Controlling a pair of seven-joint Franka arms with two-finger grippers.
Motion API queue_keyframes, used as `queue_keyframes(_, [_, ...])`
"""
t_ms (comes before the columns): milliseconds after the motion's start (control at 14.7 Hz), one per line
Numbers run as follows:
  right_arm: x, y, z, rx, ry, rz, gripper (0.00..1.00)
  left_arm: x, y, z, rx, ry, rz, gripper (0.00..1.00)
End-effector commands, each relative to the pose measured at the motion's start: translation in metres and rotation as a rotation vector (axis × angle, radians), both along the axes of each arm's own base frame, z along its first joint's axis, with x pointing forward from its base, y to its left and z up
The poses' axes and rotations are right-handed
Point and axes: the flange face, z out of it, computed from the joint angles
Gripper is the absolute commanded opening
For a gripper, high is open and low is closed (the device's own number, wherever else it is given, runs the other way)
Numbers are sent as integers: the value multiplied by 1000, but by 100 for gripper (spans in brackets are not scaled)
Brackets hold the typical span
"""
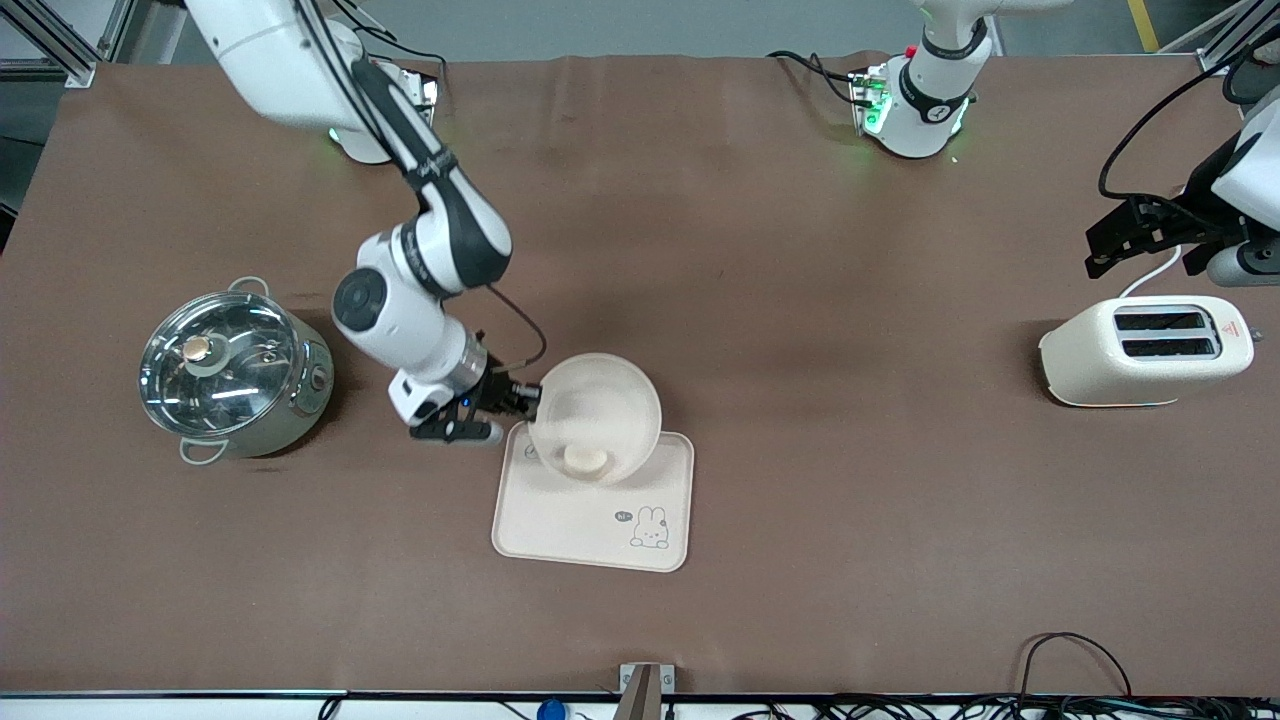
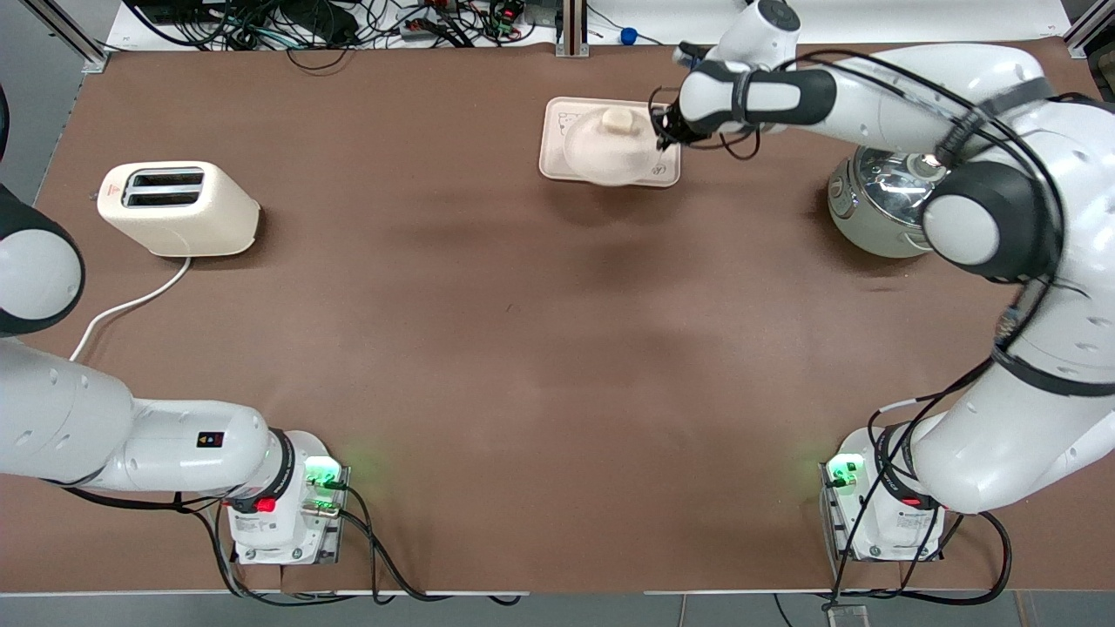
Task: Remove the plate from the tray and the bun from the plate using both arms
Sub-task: 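Lift the plate with the bun off the tray with the right gripper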
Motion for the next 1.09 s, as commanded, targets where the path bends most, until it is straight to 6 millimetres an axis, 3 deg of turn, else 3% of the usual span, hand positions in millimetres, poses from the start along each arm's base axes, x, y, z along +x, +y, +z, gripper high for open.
queue_keyframes(0, [-85,-3,-6,-21,-38,29,0,-4,2,6,-19,4,-3,100])
queue_keyframes(204, [-142,25,-16,30,-23,8,0,-9,7,15,-18,-10,3,100])
queue_keyframes(477, [-183,60,-36,55,-87,-4,0,-9,5,11,-25,-2,3,100])
queue_keyframes(749, [-173,45,-68,17,-110,-30,0,-3,0,4,-86,9,4,100])
queue_keyframes(885, [-166,35,-89,-10,-130,-46,0,6,-9,-12,-94,35,8,100])
queue_keyframes(1021, [-149,27,-93,-10,-133,-74,0,16,-18,-29,-92,58,-1,100])
